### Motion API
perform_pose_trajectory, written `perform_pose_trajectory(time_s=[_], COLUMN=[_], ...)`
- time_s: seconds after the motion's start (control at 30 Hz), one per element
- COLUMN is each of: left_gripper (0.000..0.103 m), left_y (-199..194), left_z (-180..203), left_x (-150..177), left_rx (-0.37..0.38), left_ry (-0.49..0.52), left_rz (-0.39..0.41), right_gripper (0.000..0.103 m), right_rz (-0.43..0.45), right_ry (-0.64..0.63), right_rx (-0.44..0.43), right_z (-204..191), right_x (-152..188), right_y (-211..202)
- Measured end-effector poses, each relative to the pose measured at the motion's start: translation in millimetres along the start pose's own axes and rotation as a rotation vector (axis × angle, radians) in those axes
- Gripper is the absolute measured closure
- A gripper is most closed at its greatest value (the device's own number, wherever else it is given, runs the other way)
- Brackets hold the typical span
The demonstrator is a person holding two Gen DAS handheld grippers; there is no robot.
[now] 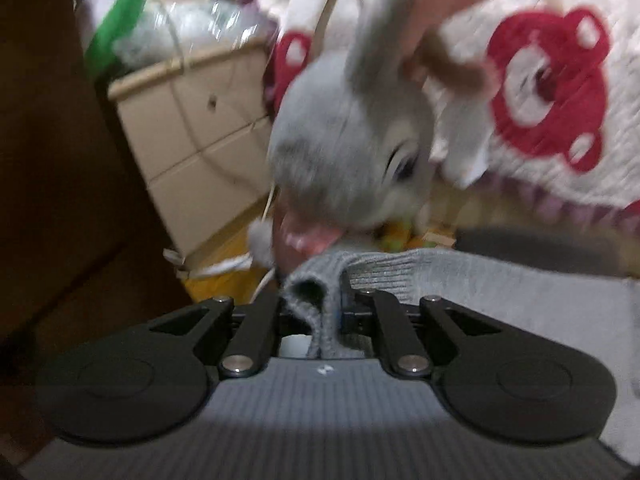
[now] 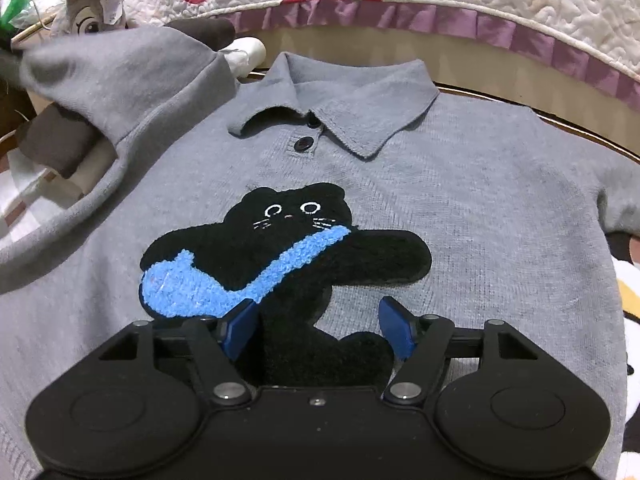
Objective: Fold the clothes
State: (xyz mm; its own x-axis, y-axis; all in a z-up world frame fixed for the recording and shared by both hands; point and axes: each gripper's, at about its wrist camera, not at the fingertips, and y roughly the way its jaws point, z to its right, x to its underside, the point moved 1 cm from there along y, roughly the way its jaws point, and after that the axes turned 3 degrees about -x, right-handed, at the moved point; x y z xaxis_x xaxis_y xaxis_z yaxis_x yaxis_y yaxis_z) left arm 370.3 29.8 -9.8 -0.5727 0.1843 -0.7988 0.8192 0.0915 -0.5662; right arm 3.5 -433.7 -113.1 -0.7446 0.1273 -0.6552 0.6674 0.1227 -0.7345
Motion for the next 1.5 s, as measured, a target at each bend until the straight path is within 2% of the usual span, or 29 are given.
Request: perform_pose_trajectory(time_s=[0.17,0.2,0.23,0.3,0.37,0.43,0.47,0.57,0.63,0.73,0.83,0.9,0.97,1.03,1.13,1.27,1.4,1.5], left_gripper=[0.091,0.09,0.083,0.071,0.068,0.065,0.06,0.054,0.049,0.047,0.047,0.047,0.047,0.047,0.047,0.047,0.047,0.047], left_y=[29.1,29.4,29.3,14.5,-1.1,-32.7,-49.0,-94.4,-120.0,-133.7,-125.7,-121.4,-122.9,-122.3,-116.3,-109.9,-103.5,-101.6], left_z=[-2.9,-2.5,-1.9,1.1,4.2,18.3,25.6,55.7,80.8,143.4,210.3,254.0,292.6,323.9,350.3,350.9,347.3,343.0], left_x=[31.8,37.0,42.0,48.7,55.2,60.5,63.1,71.5,79.6,99.3,121.3,139.6,158.3,173.6,192.2,218.5,225.0,222.5], left_rx=[-0.017,-0.027,-0.038,-0.013,0.014,0.067,0.094,0.197,0.267,0.485,0.649,0.687,0.757,0.77,0.779,0.768,0.758,0.774], left_ry=[-0.046,-0.051,-0.055,-0.081,-0.108,-0.106,-0.105,-0.101,-0.109,-0.064,0.036,0.086,0.154,0.219,0.261,0.315,0.317,0.284], left_rz=[-0.084,-0.086,-0.087,-0.056,-0.024,0.051,0.09,0.195,0.239,0.173,0.006,-0.104,-0.137,-0.159,-0.17,-0.18,-0.201,-0.21], right_gripper=[0.031,0.032,0.032,0.031,0.031,0.031,0.031,0.031,0.031,0.031,0.031,0.031,0.031,0.031,0.031,0.031,0.031,0.031], right_rz=[-0.03,-0.003,0.024,0.102,0.154,0.189,0.19,0.185,0.196,0.218,0.235,0.241,0.235,0.218,0.253,0.226,0.214,0.234], right_ry=[0.011,0.057,0.102,0.186,0.263,0.339,0.366,0.443,0.545,0.706,0.807,0.829,0.812,0.805,0.818,0.797,0.789,0.834], right_rx=[-0.032,-0.05,-0.068,-0.086,-0.072,-0.037,-0.005,0.069,0.075,0.081,0.145,0.226,0.347,0.391,0.364,0.293,0.286,0.323], right_z=[7.3,15.2,23.2,44.6,70.4,99.5,114.3,154.6,185.6,228.2,259.4,274.1,285.0,293.7,296.7,295.9,296.4,303.0], right_x=[-5.3,-7.8,-10.3,-16.7,-22.5,-27.3,-27.2,-26.8,-27.2,-28.3,-31.6,-32.4,-31.0,-26.1,-17.9,-18.0,-17.2,-20.1], right_y=[-6.5,-15.0,-23.6,-43.8,-60.0,-73.5,-76.9,-83.3,-83.6,-78.5,-68.3,-61.6,-55.2,-54.1,-68.4,-84.9,-83.2,-66.5])
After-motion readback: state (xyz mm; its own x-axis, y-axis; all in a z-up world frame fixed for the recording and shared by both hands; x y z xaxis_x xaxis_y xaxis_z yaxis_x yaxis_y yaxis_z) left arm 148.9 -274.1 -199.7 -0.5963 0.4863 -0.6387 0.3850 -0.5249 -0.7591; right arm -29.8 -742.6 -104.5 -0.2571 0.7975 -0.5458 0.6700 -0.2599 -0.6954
